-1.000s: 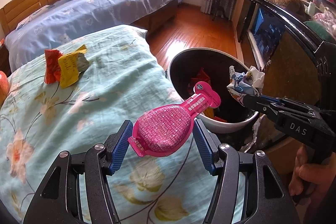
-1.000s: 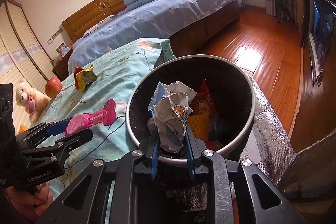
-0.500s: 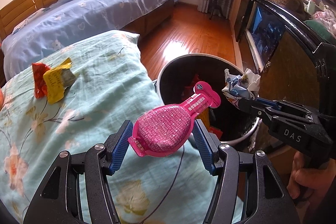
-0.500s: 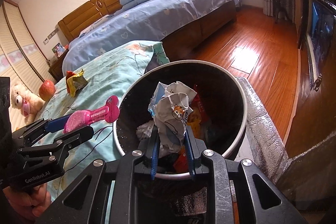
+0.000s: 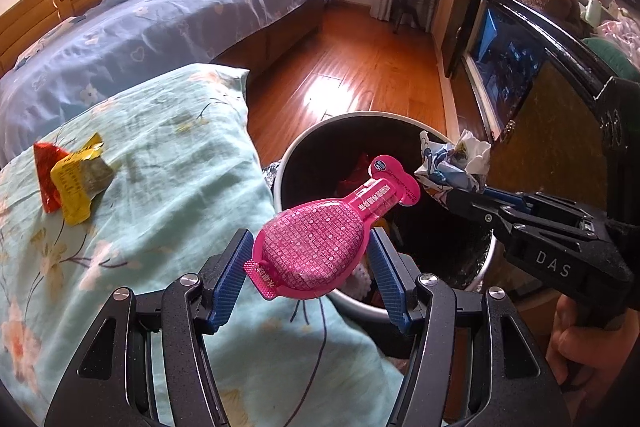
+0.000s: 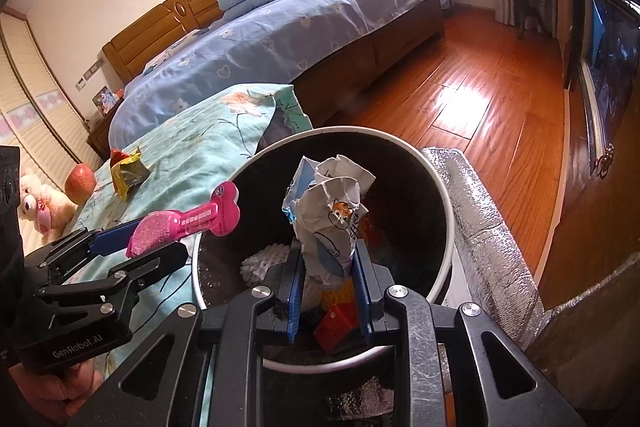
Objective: Collect trash
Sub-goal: 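Open both grippers to drop the pink package and paper, then move both open grippers back toward the remaining snack wrappers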
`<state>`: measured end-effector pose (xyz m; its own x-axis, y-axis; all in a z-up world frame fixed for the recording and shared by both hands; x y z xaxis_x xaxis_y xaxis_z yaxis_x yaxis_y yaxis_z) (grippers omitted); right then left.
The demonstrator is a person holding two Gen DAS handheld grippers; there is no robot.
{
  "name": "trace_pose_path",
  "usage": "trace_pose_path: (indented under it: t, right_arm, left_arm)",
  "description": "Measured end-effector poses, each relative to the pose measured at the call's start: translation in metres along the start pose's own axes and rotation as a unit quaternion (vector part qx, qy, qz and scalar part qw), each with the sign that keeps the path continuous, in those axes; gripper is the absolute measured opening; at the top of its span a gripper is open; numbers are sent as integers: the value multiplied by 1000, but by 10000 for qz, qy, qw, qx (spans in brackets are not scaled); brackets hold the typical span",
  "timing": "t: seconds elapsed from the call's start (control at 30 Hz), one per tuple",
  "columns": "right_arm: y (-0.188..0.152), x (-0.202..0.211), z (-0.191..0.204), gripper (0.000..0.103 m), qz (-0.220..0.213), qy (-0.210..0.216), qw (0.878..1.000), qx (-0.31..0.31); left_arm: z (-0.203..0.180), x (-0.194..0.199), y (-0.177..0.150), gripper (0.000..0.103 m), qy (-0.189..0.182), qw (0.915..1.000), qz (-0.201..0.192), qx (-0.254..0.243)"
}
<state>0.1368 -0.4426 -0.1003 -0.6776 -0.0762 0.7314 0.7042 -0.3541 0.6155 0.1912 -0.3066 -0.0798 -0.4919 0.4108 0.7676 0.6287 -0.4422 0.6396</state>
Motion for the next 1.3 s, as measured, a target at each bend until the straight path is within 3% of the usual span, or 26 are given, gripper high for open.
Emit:
trace_pose_path:
  t: [0.5, 0.6, 0.77, 1.0, 1.3]
  right_arm:
    - [6, -6, -9, 27, 56, 3, 9999, -97]
    - [7, -5, -9, 39, 55, 58, 9998, -168]
    - [9, 0, -6, 64, -36, 136, 9996, -245]
    - [10, 6, 15, 70, -132, 273, 9993, -215]
    - [1, -2, 77, 86, -34, 687, 9973, 241]
  left_arm:
    - [3, -9, 4, 62, -134, 9997, 89, 164]
    - [7, -7, 3, 74, -118, 9995, 134, 257]
    - [21, 6, -6, 77, -57, 9991, 51, 425]
    - [62, 22, -35, 78, 160, 9949, 63, 998]
    - [121, 51, -71, 78, 557, 9862, -38, 1556]
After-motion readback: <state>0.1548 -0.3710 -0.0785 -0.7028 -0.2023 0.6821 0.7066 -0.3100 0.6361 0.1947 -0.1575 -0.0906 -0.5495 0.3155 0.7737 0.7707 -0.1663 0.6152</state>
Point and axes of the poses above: each gripper's, at about its wrist camera, not at the fingertips, and x roughly against the way its jaws point, z to its left, y to its top, the point moved 3 cm from there along -x, roughly the way its jaws point, and after that the axes turned 1 degree about -z, right-handed, at the moved point
